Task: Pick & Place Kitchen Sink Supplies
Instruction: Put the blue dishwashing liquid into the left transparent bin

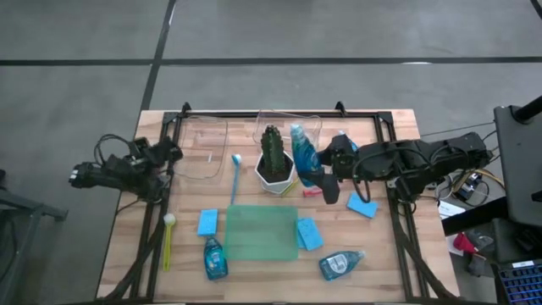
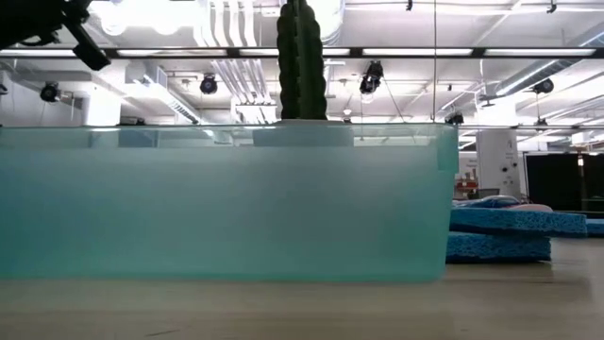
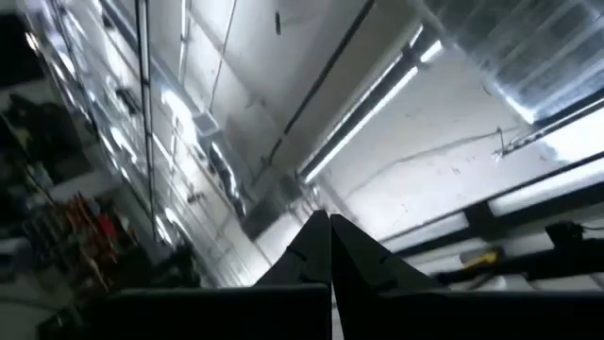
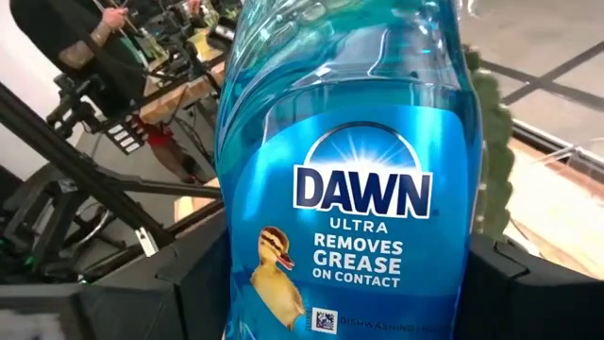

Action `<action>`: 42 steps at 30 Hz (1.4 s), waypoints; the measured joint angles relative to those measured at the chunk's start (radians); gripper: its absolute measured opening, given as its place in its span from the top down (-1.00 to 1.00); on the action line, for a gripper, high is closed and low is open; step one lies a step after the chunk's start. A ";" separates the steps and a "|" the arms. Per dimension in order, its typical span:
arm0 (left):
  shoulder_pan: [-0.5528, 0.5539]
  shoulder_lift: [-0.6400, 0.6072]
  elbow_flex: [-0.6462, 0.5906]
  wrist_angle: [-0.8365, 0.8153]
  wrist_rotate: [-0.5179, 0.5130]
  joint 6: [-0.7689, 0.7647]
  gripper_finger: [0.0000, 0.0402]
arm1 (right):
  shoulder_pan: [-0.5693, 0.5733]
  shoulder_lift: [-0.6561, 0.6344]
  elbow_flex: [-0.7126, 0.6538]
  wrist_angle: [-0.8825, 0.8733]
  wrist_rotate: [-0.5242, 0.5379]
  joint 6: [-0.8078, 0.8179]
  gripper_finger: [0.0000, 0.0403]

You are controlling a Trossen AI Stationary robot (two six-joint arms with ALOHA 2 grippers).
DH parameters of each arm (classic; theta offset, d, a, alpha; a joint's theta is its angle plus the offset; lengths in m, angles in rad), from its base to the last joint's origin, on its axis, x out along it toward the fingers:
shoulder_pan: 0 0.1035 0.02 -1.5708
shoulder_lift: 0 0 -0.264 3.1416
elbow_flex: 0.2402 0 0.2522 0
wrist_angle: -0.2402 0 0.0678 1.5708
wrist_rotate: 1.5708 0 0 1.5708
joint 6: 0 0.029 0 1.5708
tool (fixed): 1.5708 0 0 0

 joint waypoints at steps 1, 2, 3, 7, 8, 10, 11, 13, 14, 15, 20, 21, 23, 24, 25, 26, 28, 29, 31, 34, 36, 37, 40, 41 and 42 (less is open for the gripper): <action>0.000 0.000 0.005 0.007 -0.005 0.017 1.00 | 0.000 0.009 0.000 0.010 -0.007 -0.010 -0.34; 0.000 0.000 0.012 0.008 -0.005 0.031 1.00 | -0.001 0.026 0.001 0.039 -0.011 -0.014 -0.34; 0.000 0.000 0.018 0.006 -0.004 0.042 1.00 | -0.001 0.033 0.005 0.074 -0.021 -0.018 -0.34; 0.000 0.012 0.050 -0.005 -0.011 0.051 1.00 | 0.000 0.096 0.043 0.090 -0.058 -0.027 -0.34; 0.000 0.021 0.060 -0.005 -0.005 0.050 1.00 | 0.000 0.117 0.057 0.090 -0.060 -0.035 -0.34; 0.000 0.032 0.087 -0.009 -0.009 0.046 0.99 | 0.000 0.151 0.089 0.085 -0.060 -0.046 -0.34; 0.000 0.043 0.103 -0.015 -0.008 0.040 0.98 | -0.001 0.171 0.106 0.087 -0.060 -0.052 -0.34; 0.000 0.077 0.146 -0.033 0.000 0.029 0.91 | -0.006 0.205 0.140 0.087 -0.065 -0.065 -0.34; 0.000 0.100 0.167 -0.045 0.015 0.021 0.85 | -0.008 0.222 0.159 0.085 -0.068 -0.072 -0.34; 0.000 0.130 0.198 -0.062 0.029 0.008 0.78 | -0.010 0.241 0.182 0.081 -0.069 -0.084 -0.34; 0.000 0.298 0.374 -0.192 0.060 -0.018 0.30 | -0.023 0.334 0.319 0.039 -0.078 -0.162 -0.34; 0.000 0.334 0.419 -0.233 0.068 -0.018 0.20 | -0.027 0.353 0.352 0.023 -0.078 -0.174 -0.34; 0.000 0.410 0.510 -0.313 0.103 0.002 -0.01 | -0.038 0.392 0.418 -0.031 -0.078 -0.184 -0.34; 0.000 0.444 0.558 -0.351 0.113 0.024 -0.10 | -0.044 0.412 0.451 -0.059 -0.078 -0.187 -0.34; 0.000 0.478 0.604 -0.383 0.128 0.051 -0.18 | -0.049 0.433 0.486 -0.085 -0.078 -0.188 -0.34; 0.000 0.511 0.649 -0.416 0.138 0.071 -0.25 | -0.053 0.452 0.519 -0.119 -0.077 -0.190 -0.34; 0.000 0.563 0.743 -0.500 0.150 0.119 -0.34 | -0.062 0.490 0.579 -0.171 -0.074 -0.192 -0.34; 0.000 0.587 0.787 -0.546 0.150 0.148 -0.37 | -0.064 0.505 0.605 -0.182 -0.074 -0.198 -0.34; 0.000 0.632 0.872 -0.650 0.148 0.190 -0.40 | -0.066 0.529 0.647 -0.198 -0.074 -0.221 -0.34; 0.000 0.697 0.973 -0.769 0.139 0.212 -0.41 | -0.067 0.559 0.699 -0.191 -0.062 -0.229 -0.34; 0.000 0.741 1.020 -0.797 0.127 0.216 -0.40 | -0.070 0.578 0.731 -0.192 -0.057 -0.234 -0.34; 0.000 0.762 1.039 -0.799 0.126 0.216 -0.40 | -0.071 0.584 0.743 -0.189 -0.057 -0.244 -0.34; 0.000 0.821 1.090 -0.800 0.125 0.233 -0.40 | -0.073 0.594 0.756 -0.175 -0.051 -0.253 -0.34; 0.000 0.841 1.104 -0.801 0.126 0.248 -0.40 | -0.073 0.594 0.758 -0.172 -0.050 -0.251 -0.34; 0.000 0.857 1.116 -0.803 0.129 0.260 -0.40 | -0.074 0.594 0.758 -0.179 -0.044 -0.251 -0.34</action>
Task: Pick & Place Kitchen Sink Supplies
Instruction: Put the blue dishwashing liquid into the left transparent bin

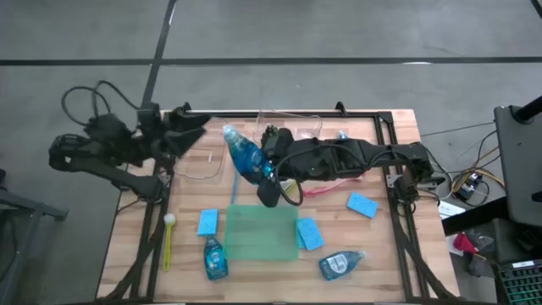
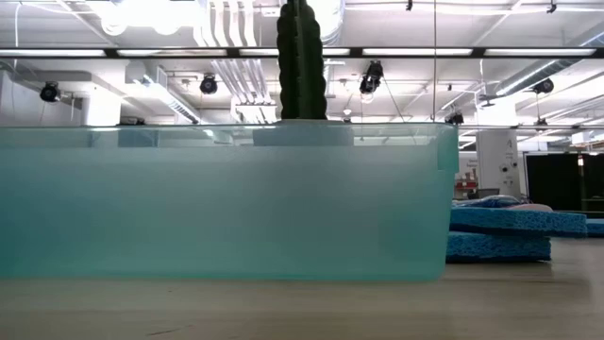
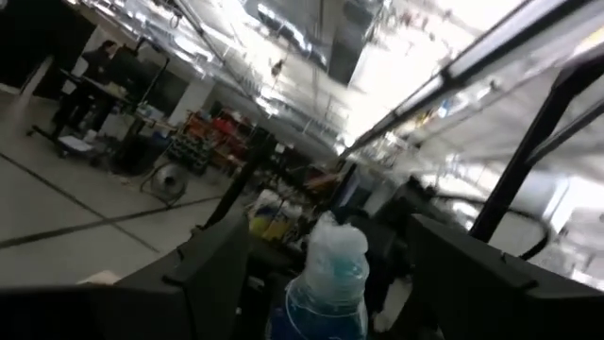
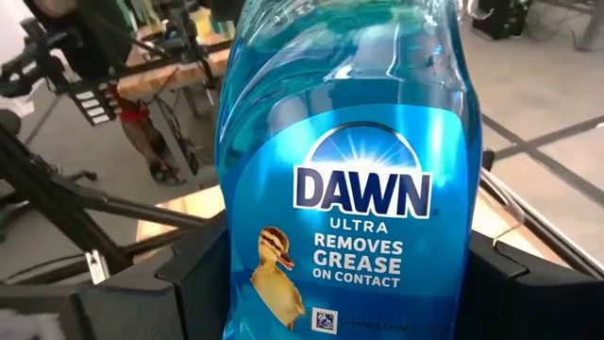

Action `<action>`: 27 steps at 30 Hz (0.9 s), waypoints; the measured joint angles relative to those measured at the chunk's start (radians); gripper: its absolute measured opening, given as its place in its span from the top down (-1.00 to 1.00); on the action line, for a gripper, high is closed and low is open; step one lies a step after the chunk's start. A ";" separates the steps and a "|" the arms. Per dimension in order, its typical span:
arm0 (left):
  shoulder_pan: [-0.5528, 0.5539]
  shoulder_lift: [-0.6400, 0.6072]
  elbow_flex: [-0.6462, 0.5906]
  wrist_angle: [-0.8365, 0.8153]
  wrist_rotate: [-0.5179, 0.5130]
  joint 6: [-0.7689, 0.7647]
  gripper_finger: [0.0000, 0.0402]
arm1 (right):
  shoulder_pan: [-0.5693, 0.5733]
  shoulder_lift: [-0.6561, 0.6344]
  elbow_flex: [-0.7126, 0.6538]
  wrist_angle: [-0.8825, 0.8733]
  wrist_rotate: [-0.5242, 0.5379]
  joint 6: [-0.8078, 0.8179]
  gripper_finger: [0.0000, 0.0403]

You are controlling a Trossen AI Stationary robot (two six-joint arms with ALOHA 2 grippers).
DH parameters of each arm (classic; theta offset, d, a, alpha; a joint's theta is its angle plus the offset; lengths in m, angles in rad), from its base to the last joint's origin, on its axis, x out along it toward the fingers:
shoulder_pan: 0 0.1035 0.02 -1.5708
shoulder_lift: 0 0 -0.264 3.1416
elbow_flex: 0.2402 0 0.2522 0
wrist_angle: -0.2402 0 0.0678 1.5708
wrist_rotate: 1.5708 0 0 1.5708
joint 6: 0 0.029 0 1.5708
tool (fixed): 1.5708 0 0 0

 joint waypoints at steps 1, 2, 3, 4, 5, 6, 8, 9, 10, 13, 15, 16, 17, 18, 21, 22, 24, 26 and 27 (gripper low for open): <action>0.000 0.014 0.009 -0.003 0.009 0.009 -0.40 | 0.000 0.000 0.000 -0.006 0.004 0.000 -0.34; 0.000 0.027 0.017 -0.003 0.018 0.016 -0.40 | 0.000 0.000 0.000 -0.003 0.004 0.001 -0.34; 0.000 0.039 0.024 -0.003 0.020 0.018 -0.40 | -0.001 0.000 0.000 -0.002 0.005 0.002 -0.34; 0.000 0.054 0.027 -0.005 0.022 0.018 -0.40 | -0.001 0.000 0.000 -0.003 0.010 0.003 -0.34; 0.000 0.070 0.030 -0.014 0.023 0.017 -0.40 | -0.001 0.000 0.000 -0.003 0.013 0.004 -0.34; 0.000 0.082 0.033 -0.019 0.026 0.016 -0.40 | -0.001 0.000 0.000 -0.001 0.014 0.004 -0.34; 0.000 0.095 0.044 -0.002 0.036 0.015 -0.39 | -0.002 0.000 0.000 -0.001 0.015 0.004 -0.34; 0.000 0.099 0.050 0.012 0.044 0.016 -0.39 | -0.002 0.000 0.000 0.000 0.015 0.004 -0.34; 0.000 0.105 0.051 0.021 0.044 0.017 -0.39 | -0.002 0.000 -0.001 -0.001 0.014 0.004 -0.34; 0.000 0.114 0.050 0.037 0.051 0.017 -0.39 | -0.003 0.000 -0.001 -0.001 0.014 0.004 -0.34; 0.000 0.116 0.049 0.029 0.051 0.018 -0.39 | -0.003 0.000 -0.001 -0.001 0.014 0.004 -0.34; 0.000 0.115 0.049 0.030 0.051 0.017 -0.39 | -0.003 0.000 -0.001 -0.001 0.014 0.005 -0.34; 0.000 0.109 0.049 0.035 0.047 0.015 -0.39 | -0.003 0.000 -0.001 -0.001 0.014 0.009 -0.34; 0.000 0.103 0.049 0.040 0.039 0.012 -0.39 | -0.003 0.000 -0.002 -0.001 0.014 0.015 -0.34; 0.000 0.092 0.051 0.061 0.033 0.015 -0.39 | -0.003 0.000 -0.002 -0.002 0.014 0.024 -0.34; 0.000 0.091 0.051 0.066 0.033 0.014 -0.39 | -0.003 0.001 -0.002 -0.001 0.014 0.024 -0.34; 0.000 0.091 0.051 0.066 0.033 0.014 -0.39 | -0.003 0.002 -0.003 -0.002 0.013 0.023 -0.34; 0.000 0.091 0.053 0.067 0.033 0.019 -0.39 | -0.003 0.005 -0.003 -0.004 0.012 0.023 -0.34; 0.000 0.090 0.053 0.068 0.033 0.020 -0.39 | -0.003 0.007 -0.003 -0.002 0.012 0.023 -0.34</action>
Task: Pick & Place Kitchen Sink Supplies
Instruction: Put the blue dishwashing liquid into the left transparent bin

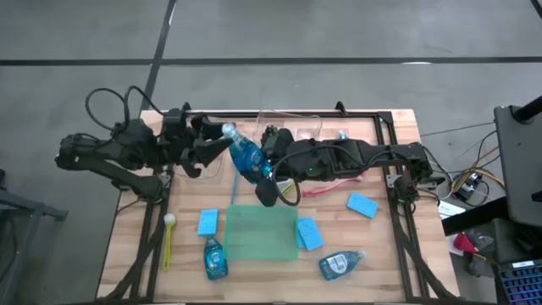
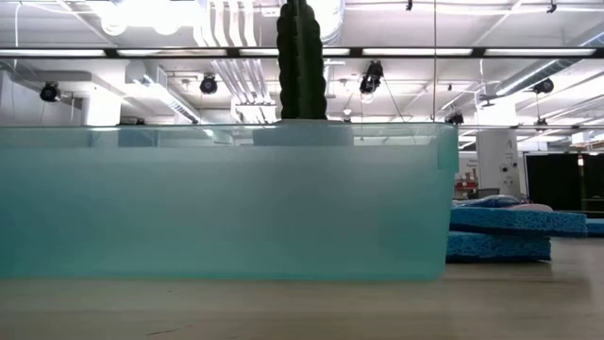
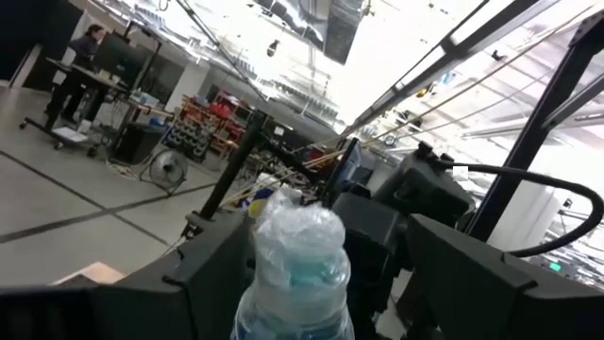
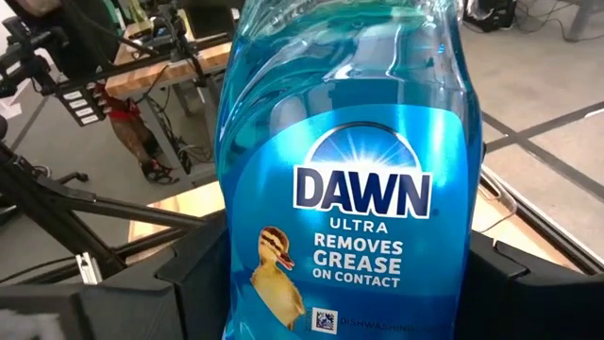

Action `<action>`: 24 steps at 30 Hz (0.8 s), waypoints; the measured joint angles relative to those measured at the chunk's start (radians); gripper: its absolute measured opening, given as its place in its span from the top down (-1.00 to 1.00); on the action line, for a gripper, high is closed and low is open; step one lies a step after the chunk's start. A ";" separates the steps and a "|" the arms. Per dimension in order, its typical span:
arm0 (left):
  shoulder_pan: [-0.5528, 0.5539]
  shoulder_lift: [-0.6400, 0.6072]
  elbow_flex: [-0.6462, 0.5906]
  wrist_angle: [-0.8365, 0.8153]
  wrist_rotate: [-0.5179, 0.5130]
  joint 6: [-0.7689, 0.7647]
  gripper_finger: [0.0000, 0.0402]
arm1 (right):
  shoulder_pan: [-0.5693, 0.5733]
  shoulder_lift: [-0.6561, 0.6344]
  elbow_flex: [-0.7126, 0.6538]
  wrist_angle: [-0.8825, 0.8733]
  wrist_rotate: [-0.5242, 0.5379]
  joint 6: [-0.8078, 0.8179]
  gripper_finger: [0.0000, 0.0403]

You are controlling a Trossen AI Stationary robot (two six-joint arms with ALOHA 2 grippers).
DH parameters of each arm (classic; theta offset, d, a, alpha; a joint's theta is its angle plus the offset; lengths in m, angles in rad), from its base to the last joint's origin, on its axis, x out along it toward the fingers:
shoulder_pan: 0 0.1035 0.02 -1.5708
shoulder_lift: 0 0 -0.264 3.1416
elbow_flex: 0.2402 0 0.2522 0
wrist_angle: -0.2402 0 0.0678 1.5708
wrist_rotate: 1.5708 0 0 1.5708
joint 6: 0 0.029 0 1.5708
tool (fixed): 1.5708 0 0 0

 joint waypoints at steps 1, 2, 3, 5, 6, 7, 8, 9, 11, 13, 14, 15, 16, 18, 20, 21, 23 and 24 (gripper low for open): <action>0.000 0.000 0.000 0.001 0.000 0.000 -0.39 | 0.000 0.001 0.000 0.000 0.000 -0.001 -0.34; 0.001 0.001 -0.001 0.001 0.000 0.000 -0.39 | -0.001 0.002 0.000 0.000 0.000 0.000 -0.34; 0.001 0.001 -0.002 0.000 -0.005 0.006 -0.39 | -0.001 0.003 0.000 -0.001 0.000 0.000 -0.34; 0.001 0.002 -0.002 -0.002 -0.018 0.014 -0.38 | -0.001 0.003 -0.001 -0.001 0.000 0.000 -0.34; 0.001 0.002 -0.002 -0.002 -0.020 0.015 -0.36 | -0.001 0.003 -0.001 0.000 0.000 0.000 -0.34; 0.002 0.001 -0.002 -0.002 -0.024 0.015 -0.33 | -0.001 0.003 -0.001 0.000 0.000 0.000 -0.34; 0.004 0.000 -0.002 -0.001 -0.028 0.015 -0.29 | -0.001 0.003 -0.001 0.001 0.000 0.000 -0.34; 0.005 0.000 -0.002 0.000 -0.036 0.016 -0.25 | -0.001 0.003 -0.001 0.001 0.000 0.000 -0.34; 0.006 -0.003 -0.002 -0.003 -0.046 0.016 -0.15 | -0.002 0.003 -0.001 -0.001 -0.001 -0.001 -0.34; 0.006 -0.005 -0.002 -0.015 -0.051 0.016 -0.03 | -0.002 0.003 -0.001 -0.001 0.000 -0.001 -0.34; 0.006 -0.005 -0.001 -0.026 -0.051 0.016 0.02 | -0.004 0.003 -0.001 -0.001 0.000 -0.001 -0.34; 0.006 -0.006 0.000 -0.035 -0.051 0.016 0.08 | -0.004 0.003 -0.001 -0.001 0.000 -0.001 -0.34; 0.006 -0.005 0.000 -0.042 -0.051 0.016 0.13 | -0.004 0.003 -0.001 -0.001 0.000 0.000 -0.34; 0.006 -0.006 -0.001 -0.057 -0.050 0.004 0.23 | -0.005 0.003 -0.001 -0.003 0.000 0.000 -0.34; 0.006 -0.008 -0.001 -0.063 -0.050 -0.008 0.32 | -0.005 0.003 -0.001 -0.002 0.000 0.000 -0.34; 0.006 -0.008 -0.001 -0.063 -0.050 -0.008 0.36 | -0.005 0.003 -0.001 -0.002 0.000 0.000 -0.34; 0.006 -0.008 0.000 -0.063 -0.049 -0.008 0.38 | -0.005 0.003 -0.001 -0.002 -0.001 0.000 -0.34; 0.006 -0.010 0.000 -0.065 -0.049 -0.008 0.38 | -0.005 0.003 -0.001 -0.002 -0.002 -0.002 -0.34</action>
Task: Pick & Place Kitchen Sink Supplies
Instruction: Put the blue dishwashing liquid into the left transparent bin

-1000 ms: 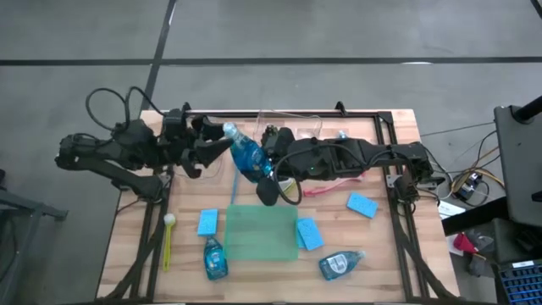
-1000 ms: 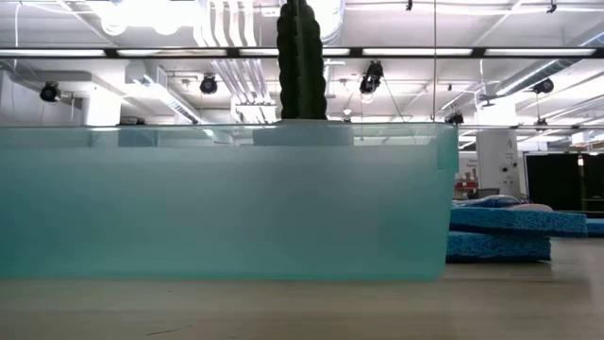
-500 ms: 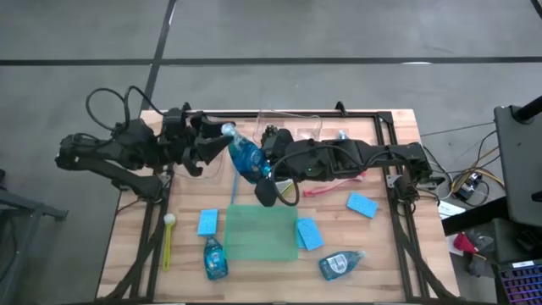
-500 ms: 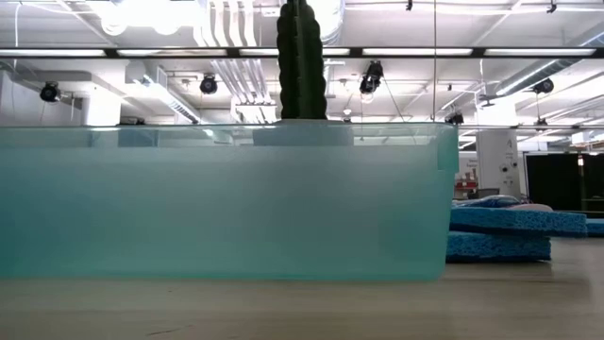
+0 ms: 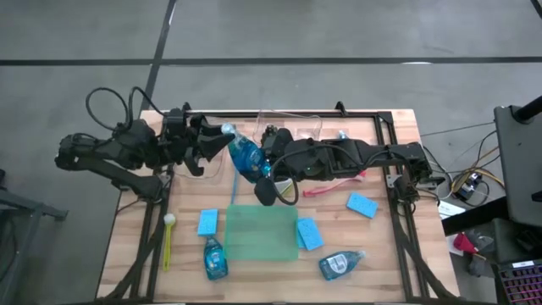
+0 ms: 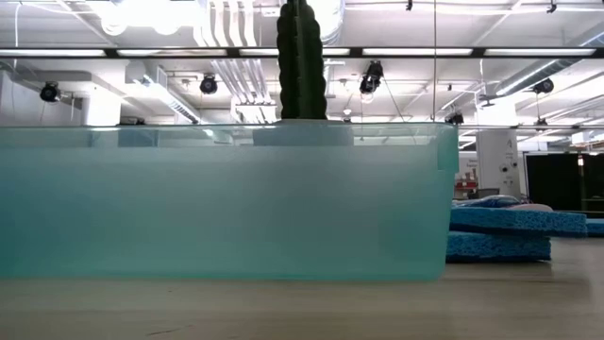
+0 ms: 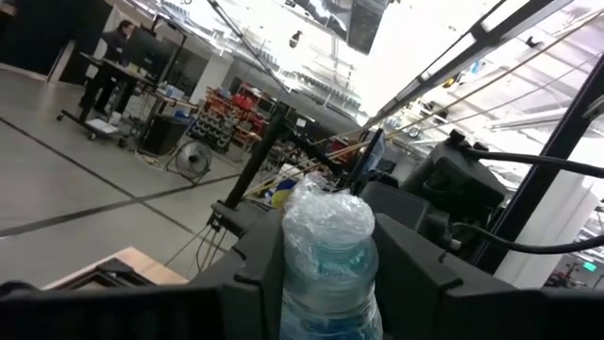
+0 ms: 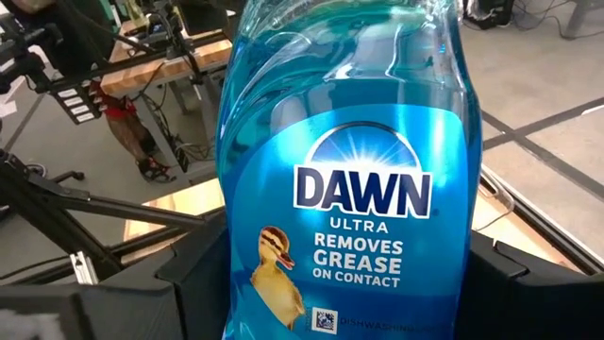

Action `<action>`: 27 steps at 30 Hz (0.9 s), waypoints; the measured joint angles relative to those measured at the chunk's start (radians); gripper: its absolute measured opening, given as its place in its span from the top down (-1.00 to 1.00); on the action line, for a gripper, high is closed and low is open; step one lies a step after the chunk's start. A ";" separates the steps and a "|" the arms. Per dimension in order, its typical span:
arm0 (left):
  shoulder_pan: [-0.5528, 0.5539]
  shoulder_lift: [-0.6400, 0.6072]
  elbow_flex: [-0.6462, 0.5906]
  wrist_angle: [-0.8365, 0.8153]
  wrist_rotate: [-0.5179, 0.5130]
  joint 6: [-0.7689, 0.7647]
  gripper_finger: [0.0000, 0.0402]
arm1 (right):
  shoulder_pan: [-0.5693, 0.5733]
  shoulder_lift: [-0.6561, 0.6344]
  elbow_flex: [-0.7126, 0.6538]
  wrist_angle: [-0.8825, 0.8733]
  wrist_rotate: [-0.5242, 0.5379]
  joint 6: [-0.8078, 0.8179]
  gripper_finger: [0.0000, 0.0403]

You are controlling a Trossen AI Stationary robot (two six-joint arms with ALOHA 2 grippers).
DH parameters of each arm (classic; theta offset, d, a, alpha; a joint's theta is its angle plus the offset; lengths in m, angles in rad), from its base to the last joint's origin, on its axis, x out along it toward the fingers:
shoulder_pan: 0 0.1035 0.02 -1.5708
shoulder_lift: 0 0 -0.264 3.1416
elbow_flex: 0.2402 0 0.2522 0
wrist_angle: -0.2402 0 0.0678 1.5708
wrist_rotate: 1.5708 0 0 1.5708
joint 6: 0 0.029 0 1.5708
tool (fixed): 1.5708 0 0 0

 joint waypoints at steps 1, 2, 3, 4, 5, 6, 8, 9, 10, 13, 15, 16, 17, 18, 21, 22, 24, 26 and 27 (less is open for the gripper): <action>0.000 -0.002 0.000 -0.002 0.000 0.000 0.38 | 0.000 0.000 0.000 0.000 -0.002 -0.005 -0.34; 0.000 -0.005 0.000 -0.004 0.000 0.000 0.38 | 0.000 0.000 0.000 0.000 -0.004 -0.013 -0.34; 0.000 -0.008 0.000 -0.006 0.001 0.001 0.38 | 0.000 0.000 0.000 0.001 -0.004 -0.018 -0.35; 0.000 -0.011 0.000 -0.006 0.003 0.001 0.36 | 0.000 0.000 0.000 0.003 -0.004 -0.024 -0.37; 0.000 -0.015 0.000 -0.008 0.004 0.001 0.35 | 0.000 0.000 0.000 0.005 -0.005 -0.026 -0.39; 0.000 -0.019 0.000 -0.009 0.004 0.001 0.34 | 0.000 0.000 0.000 0.008 -0.006 -0.029 -0.42; -0.001 -0.025 0.000 -0.008 0.005 0.008 0.33 | -0.001 0.000 0.000 0.013 -0.007 -0.037 -0.48; 0.000 -0.029 0.000 -0.009 0.005 0.008 0.34 | -0.001 0.000 0.000 0.015 -0.007 -0.043 -0.52; -0.001 -0.034 0.000 -0.012 0.006 0.009 0.36 | -0.001 0.000 0.000 0.015 -0.007 -0.047 -0.57; -0.001 -0.045 -0.001 -0.015 0.008 0.017 0.37 | -0.003 0.000 0.001 0.017 -0.007 -0.047 -0.72; -0.001 -0.052 -0.002 -0.016 0.007 0.024 0.37 | -0.003 0.000 0.002 0.015 -0.005 -0.048 -0.81; 0.000 -0.057 -0.002 -0.014 0.000 0.029 0.37 | -0.003 -0.001 0.002 0.002 -0.004 -0.051 -0.84; 0.000 -0.066 -0.002 -0.012 -0.008 0.033 0.36 | -0.002 -0.002 0.002 -0.007 -0.004 -0.058 -0.86; 0.000 -0.077 0.001 -0.016 -0.014 0.036 0.35 | -0.001 -0.002 0.002 -0.003 -0.004 -0.068 -0.87; 0.000 -0.111 0.011 -0.047 -0.039 0.043 0.34 | -0.001 -0.008 0.001 -0.003 -0.005 -0.095 -0.89; 0.000 -0.122 0.012 -0.068 -0.052 0.050 0.35 | -0.002 -0.012 0.001 -0.004 -0.004 -0.101 -0.89; 0.000 -0.143 0.011 -0.110 -0.089 0.065 0.36 | -0.002 -0.021 0.001 0.000 -0.004 -0.114 -0.89; 0.000 -0.167 0.011 -0.152 -0.128 0.076 0.36 | -0.001 -0.029 0.001 0.001 0.000 -0.124 -0.89; 0.000 -0.177 0.011 -0.179 -0.159 0.089 0.36 | -0.001 -0.033 0.001 0.003 0.001 -0.126 -0.89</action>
